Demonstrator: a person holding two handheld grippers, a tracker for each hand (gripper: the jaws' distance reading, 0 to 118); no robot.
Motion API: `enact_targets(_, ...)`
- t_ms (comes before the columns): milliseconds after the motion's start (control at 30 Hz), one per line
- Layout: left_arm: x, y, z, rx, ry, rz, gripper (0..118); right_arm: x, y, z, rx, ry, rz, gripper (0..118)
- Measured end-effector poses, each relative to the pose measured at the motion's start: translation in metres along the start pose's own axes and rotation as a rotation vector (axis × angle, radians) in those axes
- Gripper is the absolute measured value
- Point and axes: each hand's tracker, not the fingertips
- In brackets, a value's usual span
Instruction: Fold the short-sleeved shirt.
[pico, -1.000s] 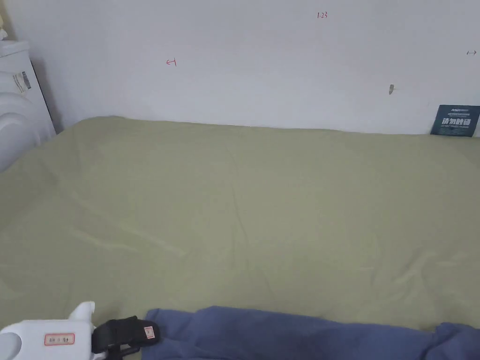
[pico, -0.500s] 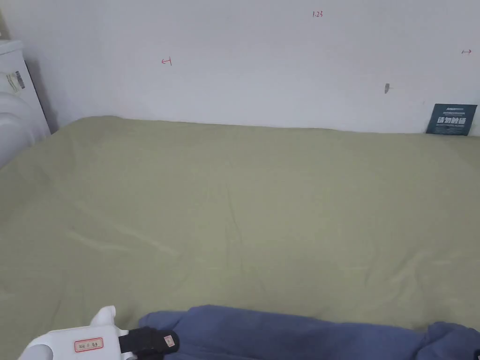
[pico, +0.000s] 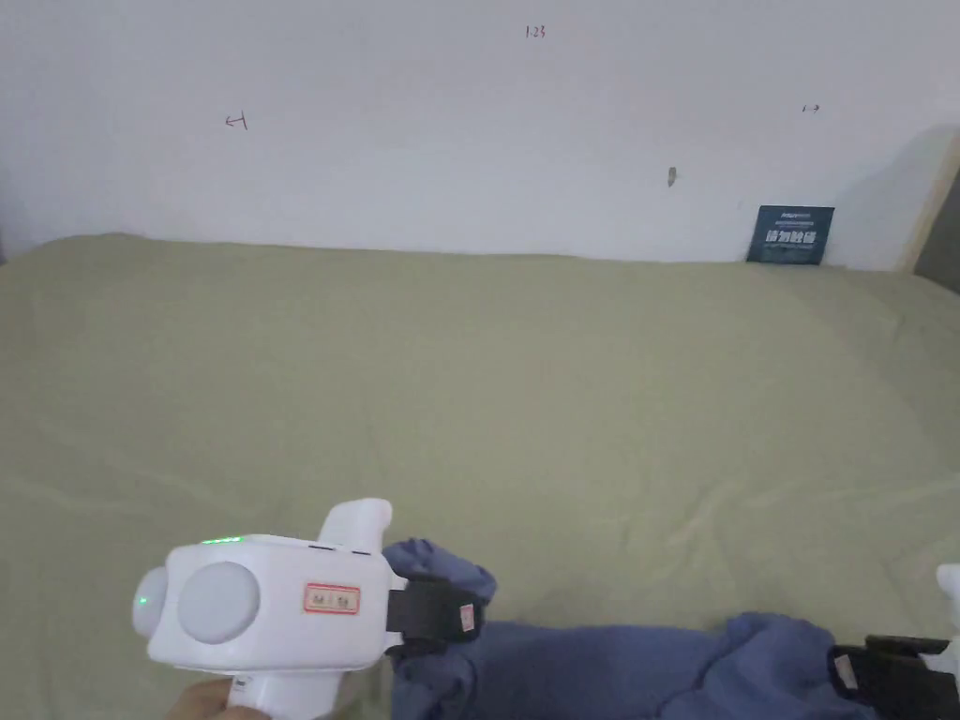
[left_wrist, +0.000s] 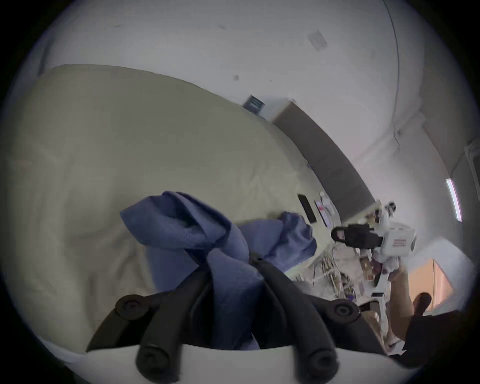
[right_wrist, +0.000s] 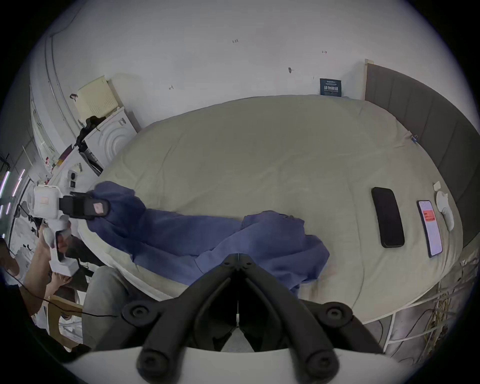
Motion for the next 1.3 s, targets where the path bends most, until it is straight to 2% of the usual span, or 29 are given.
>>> enact_targets(67, 0.009, -0.008, -0.027, -0.062, -0.016, 0.0, 13, 0.004, -0.003, 0.001, 0.0, 0.0, -0.005, 0)
enact_targets(100, 0.011, -0.012, -0.037, -0.083, -0.025, 0.0, 20, 0.005, -0.004, 0.001, -0.002, 0.0, -0.006, 0)
enact_targets(133, 0.015, -0.018, -0.046, -0.095, -0.012, 0.005, 53, 0.007, -0.006, 0.0, -0.007, -0.001, -0.005, 0)
enact_targets(167, 0.015, -0.022, -0.052, -0.09, -0.005, 0.01, 75, 0.008, -0.007, 0.0, -0.011, -0.003, 0.001, 0)
enact_targets(200, 0.012, -0.024, -0.055, -0.084, -0.005, 0.015, 82, 0.01, -0.008, 0.0, -0.013, -0.005, 0.006, 0)
enact_targets(233, 0.008, -0.026, -0.055, -0.071, -0.012, 0.014, 82, 0.008, -0.008, 0.002, -0.014, -0.007, 0.011, 0)
enact_targets(267, 0.013, -0.025, -0.047, -0.018, -0.038, 0.023, 93, 0.008, -0.008, 0.003, -0.014, -0.01, 0.011, 0)
enact_targets(400, -0.018, -0.02, -0.021, 0.114, -0.15, 0.266, 88, 0.009, -0.008, 0.002, -0.016, -0.004, -0.015, 0)
enact_targets(433, -0.028, -0.022, -0.015, 0.155, -0.18, 0.326, 78, 0.009, -0.008, 0.001, -0.016, -0.005, -0.021, 0)
enact_targets(467, -0.038, -0.025, -0.011, 0.19, -0.197, 0.367, 58, 0.009, -0.009, 0.001, -0.019, -0.005, -0.024, 0)
enact_targets(500, -0.043, -0.028, -0.01, 0.209, -0.17, 0.38, 23, 0.011, -0.008, -0.002, -0.02, -0.005, -0.025, 0)
enact_targets(533, -0.043, -0.03, -0.011, 0.206, -0.079, 0.369, 0, 0.012, -0.009, -0.003, -0.022, -0.005, -0.025, 0)
enact_targets(567, -0.048, -0.036, -0.015, 0.193, -0.01, 0.362, 0, 0.012, -0.009, -0.004, -0.024, -0.003, -0.026, 0)
enact_targets(633, -0.058, -0.044, -0.03, 0.097, -0.064, 0.38, 0, 0.011, -0.009, -0.003, -0.025, 0.001, -0.024, 0)
enact_targets(700, -0.051, -0.05, -0.048, 0.043, -0.022, 0.366, 0, 0.009, -0.009, -0.002, -0.024, 0.001, -0.021, 0)
enact_targets(900, -0.011, -0.067, -0.123, -0.103, -0.142, 0.31, 0, 0.007, -0.009, 0.001, -0.015, -0.002, -0.019, 0)
enact_targets(1000, 0.013, -0.077, -0.157, -0.15, -0.104, 0.273, 0, 0.005, -0.011, 0.002, -0.019, -0.003, -0.01, 0)
enact_targets(1100, -0.004, -0.085, -0.155, -0.058, -0.181, 0.397, 0, 0.006, -0.015, -0.001, -0.035, -0.002, -0.007, 0)
enact_targets(1233, 0.001, -0.072, -0.129, -0.085, -0.171, 0.383, 0, 0.005, -0.016, -0.005, -0.052, 0.002, -0.008, 0)
enact_targets(1300, -0.005, -0.063, -0.103, -0.029, -0.178, 0.375, 0, 0.005, -0.016, -0.007, -0.051, 0.0, -0.002, 0)
